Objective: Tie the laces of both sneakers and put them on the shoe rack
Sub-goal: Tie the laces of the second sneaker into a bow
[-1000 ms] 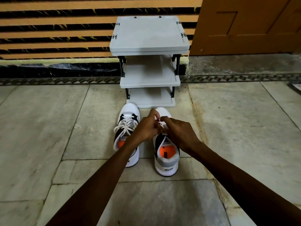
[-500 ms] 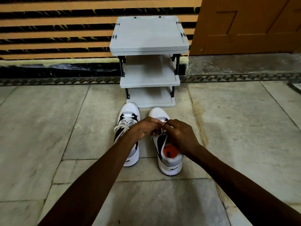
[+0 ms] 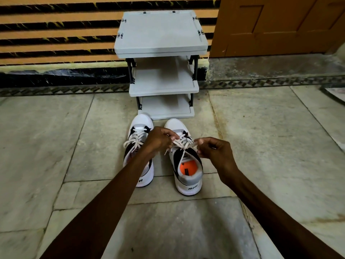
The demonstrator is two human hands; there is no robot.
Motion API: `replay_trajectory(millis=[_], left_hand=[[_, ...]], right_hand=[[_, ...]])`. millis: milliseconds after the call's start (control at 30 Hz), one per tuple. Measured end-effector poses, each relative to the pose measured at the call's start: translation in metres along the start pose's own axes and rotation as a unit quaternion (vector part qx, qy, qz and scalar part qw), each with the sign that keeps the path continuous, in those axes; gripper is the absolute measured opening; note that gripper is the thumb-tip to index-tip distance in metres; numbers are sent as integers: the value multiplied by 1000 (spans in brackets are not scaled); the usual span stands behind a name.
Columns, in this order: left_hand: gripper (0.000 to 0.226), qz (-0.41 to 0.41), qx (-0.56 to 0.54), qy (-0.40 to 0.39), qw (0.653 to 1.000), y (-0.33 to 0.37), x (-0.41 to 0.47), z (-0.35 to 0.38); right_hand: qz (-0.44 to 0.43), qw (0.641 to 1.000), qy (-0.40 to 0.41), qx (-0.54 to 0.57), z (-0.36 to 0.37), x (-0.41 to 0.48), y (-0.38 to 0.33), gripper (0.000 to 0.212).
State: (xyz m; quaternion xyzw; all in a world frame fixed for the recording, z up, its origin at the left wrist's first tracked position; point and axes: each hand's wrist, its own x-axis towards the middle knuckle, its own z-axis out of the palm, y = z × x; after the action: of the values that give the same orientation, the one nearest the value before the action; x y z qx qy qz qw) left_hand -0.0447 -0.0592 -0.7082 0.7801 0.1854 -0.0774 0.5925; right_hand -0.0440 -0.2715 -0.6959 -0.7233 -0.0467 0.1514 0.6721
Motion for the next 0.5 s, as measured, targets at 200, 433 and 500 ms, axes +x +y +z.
replay_trajectory(millis=[200, 433, 500], left_hand=[[17, 46, 60, 49, 996, 9, -5, -2], [28, 107, 302, 92, 943, 7, 3, 7], [29, 98, 391, 98, 910, 7, 4, 14]], right_hand=[[95, 994, -37, 47, 20, 10, -17, 28], [185, 977, -69, 83, 26, 5, -16, 42], [197, 976, -61, 73, 27, 1, -10, 44]])
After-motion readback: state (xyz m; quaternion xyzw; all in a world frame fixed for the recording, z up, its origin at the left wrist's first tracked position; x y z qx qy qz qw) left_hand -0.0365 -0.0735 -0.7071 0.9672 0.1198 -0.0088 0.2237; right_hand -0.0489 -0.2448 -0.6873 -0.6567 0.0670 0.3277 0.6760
